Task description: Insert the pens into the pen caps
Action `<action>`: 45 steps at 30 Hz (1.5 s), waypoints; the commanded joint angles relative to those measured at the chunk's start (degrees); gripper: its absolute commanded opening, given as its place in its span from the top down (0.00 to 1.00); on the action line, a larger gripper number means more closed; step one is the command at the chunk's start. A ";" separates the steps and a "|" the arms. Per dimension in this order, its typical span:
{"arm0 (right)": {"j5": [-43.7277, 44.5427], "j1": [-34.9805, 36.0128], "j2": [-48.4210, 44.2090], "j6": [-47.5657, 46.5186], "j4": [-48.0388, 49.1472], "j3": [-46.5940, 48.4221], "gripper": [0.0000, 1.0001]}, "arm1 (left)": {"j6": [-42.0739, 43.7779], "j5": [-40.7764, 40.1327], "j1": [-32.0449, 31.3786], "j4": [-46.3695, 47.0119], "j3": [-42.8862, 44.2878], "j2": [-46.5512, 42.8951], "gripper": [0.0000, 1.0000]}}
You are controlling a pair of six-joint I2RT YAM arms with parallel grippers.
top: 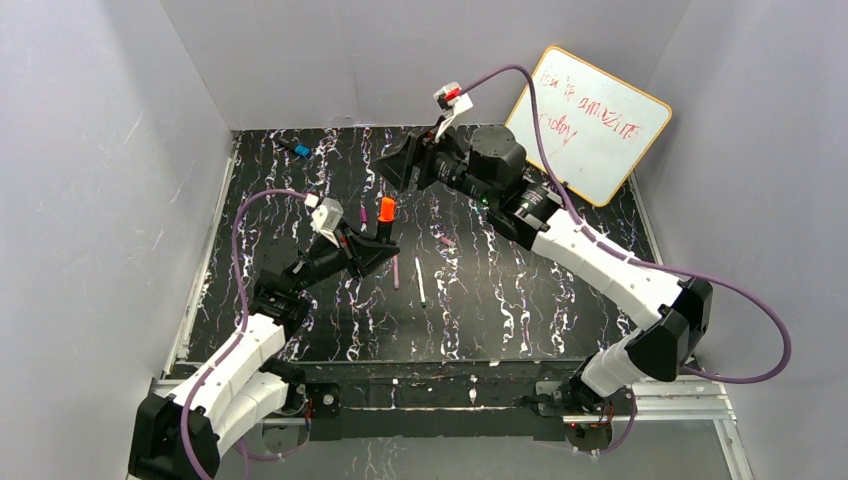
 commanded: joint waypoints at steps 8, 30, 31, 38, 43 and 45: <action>1.29 4.59 2.90 0.00 -12.58 7.01 0.27 | 2.19 -2.69 0.18 0.63 -1.46 -0.72 1.00; 5.14 6.46 5.79 -0.61 -14.65 7.76 0.42 | 2.99 -3.66 0.18 -0.86 -1.37 -1.81 1.00; 4.96 6.48 5.73 -0.61 -14.60 7.72 0.43 | 3.06 -3.78 0.19 -0.93 -1.37 -1.81 1.00; 4.71 6.57 4.77 -0.78 -13.31 6.69 0.46 | 3.14 -3.81 0.18 -1.33 -1.28 -1.92 1.00; 5.43 6.42 4.10 -1.04 -13.02 6.40 0.46 | 3.34 -3.88 0.19 -1.63 -1.20 -1.99 1.00; 5.94 6.43 3.59 -1.13 -12.69 5.92 0.47 | 3.43 -3.95 0.19 -1.73 -1.11 -1.89 1.00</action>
